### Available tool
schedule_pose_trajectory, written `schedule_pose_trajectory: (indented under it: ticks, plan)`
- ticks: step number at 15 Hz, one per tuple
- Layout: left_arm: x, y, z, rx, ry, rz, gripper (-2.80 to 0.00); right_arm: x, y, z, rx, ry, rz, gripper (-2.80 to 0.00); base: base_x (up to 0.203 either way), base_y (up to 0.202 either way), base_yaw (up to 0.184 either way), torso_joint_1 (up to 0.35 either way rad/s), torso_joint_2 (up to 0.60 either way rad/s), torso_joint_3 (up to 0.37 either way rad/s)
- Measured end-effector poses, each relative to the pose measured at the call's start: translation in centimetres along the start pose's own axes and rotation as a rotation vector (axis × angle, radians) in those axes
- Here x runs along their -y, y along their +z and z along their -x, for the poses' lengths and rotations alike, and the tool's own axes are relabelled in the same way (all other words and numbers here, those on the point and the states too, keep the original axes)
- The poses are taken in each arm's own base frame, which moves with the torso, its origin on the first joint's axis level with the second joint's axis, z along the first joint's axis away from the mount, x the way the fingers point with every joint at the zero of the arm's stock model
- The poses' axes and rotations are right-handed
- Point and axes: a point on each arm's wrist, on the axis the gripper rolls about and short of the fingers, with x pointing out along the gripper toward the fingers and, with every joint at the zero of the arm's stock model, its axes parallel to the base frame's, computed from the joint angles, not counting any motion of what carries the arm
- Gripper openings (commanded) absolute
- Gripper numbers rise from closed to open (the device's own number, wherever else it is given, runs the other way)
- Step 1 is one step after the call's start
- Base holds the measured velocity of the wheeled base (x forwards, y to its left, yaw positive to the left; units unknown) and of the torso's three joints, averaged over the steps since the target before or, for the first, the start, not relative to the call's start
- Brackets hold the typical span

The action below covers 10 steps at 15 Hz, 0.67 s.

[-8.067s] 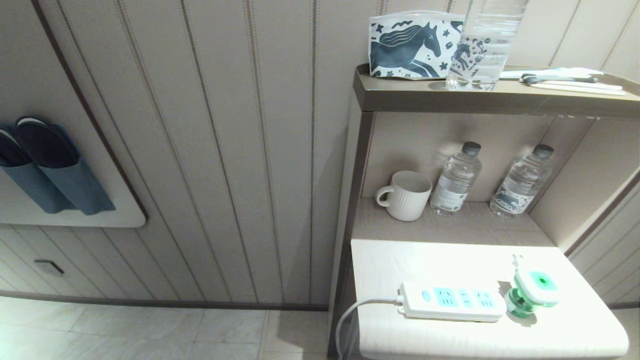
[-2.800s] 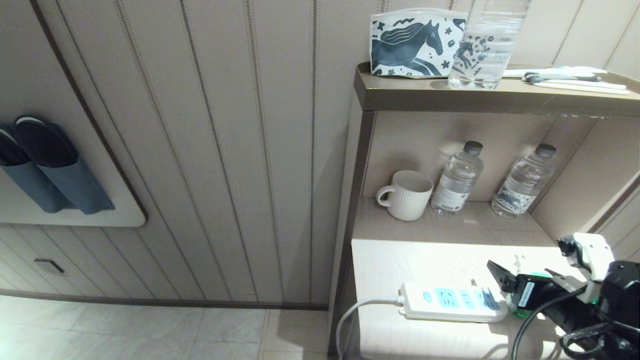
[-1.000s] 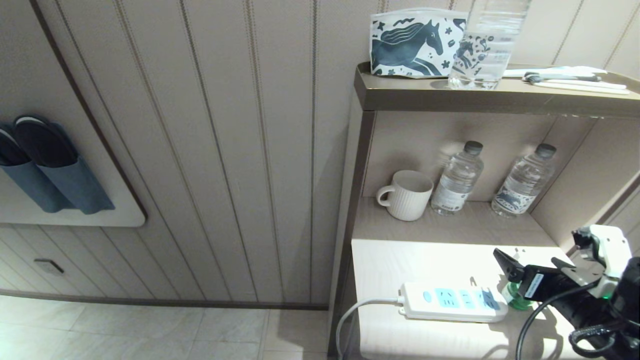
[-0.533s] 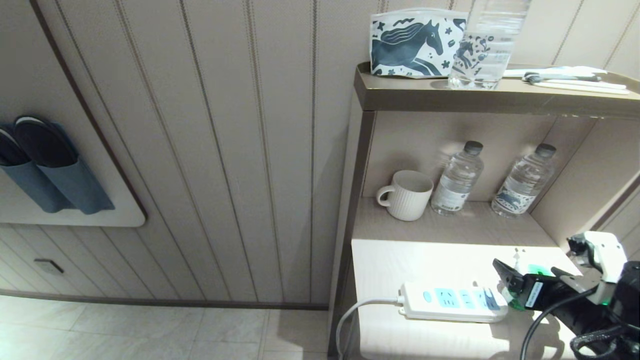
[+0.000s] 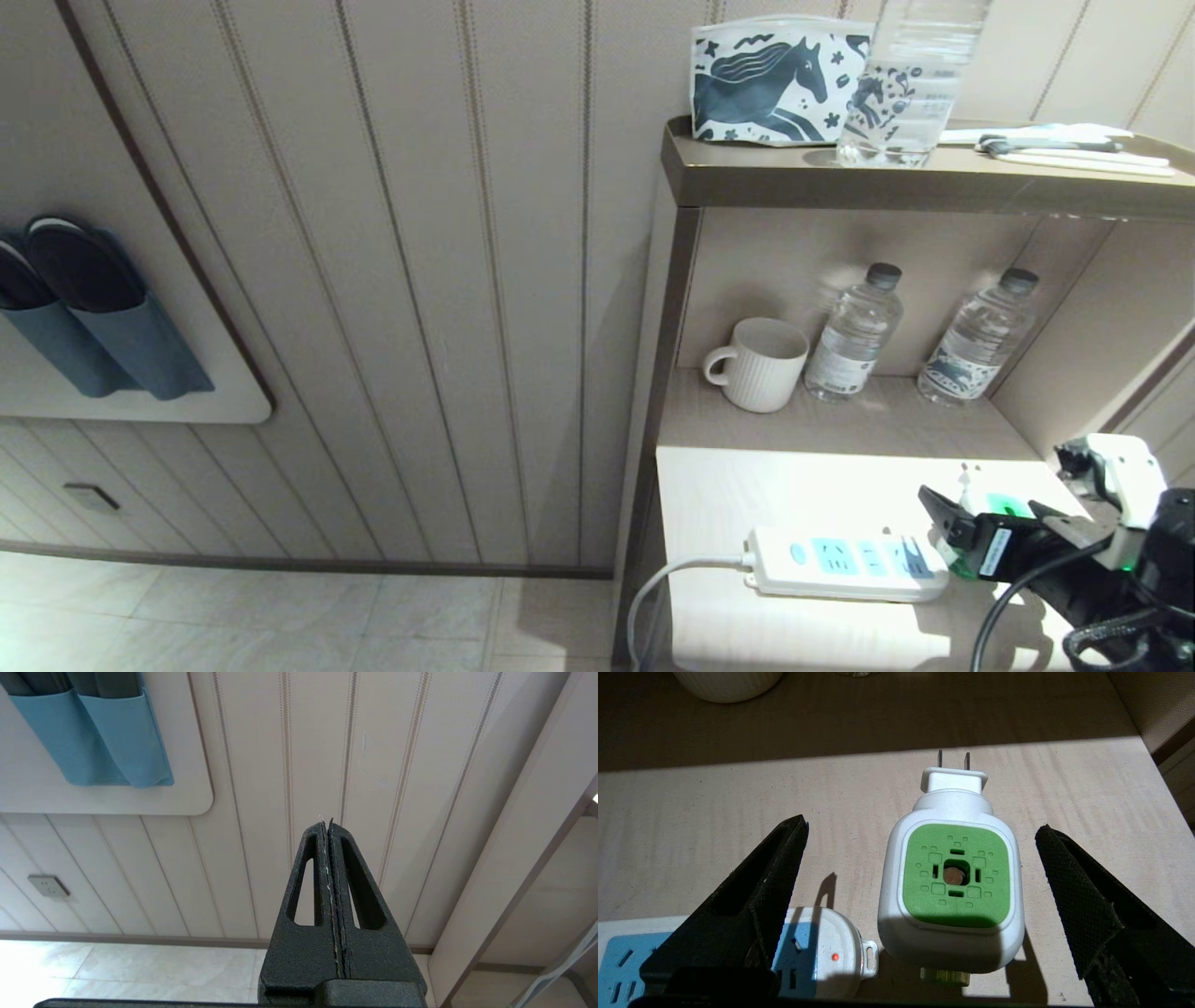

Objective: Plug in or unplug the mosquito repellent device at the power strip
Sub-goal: Pick up the mosquito repellent liquid

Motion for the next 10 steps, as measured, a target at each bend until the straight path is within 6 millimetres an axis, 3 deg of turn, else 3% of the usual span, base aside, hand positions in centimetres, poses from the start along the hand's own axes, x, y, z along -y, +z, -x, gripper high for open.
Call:
schedule_pose_trajectory:
  ticks: [10]
  plan:
    - [0.0, 0.0, 0.0, 0.0, 0.0, 0.0, -2.8, -0.2, -1.4, -2.0, -0.04, -0.002, 0.018, 0.0, 0.0, 0.0, 0.0, 0.0, 0.0, 0.0]
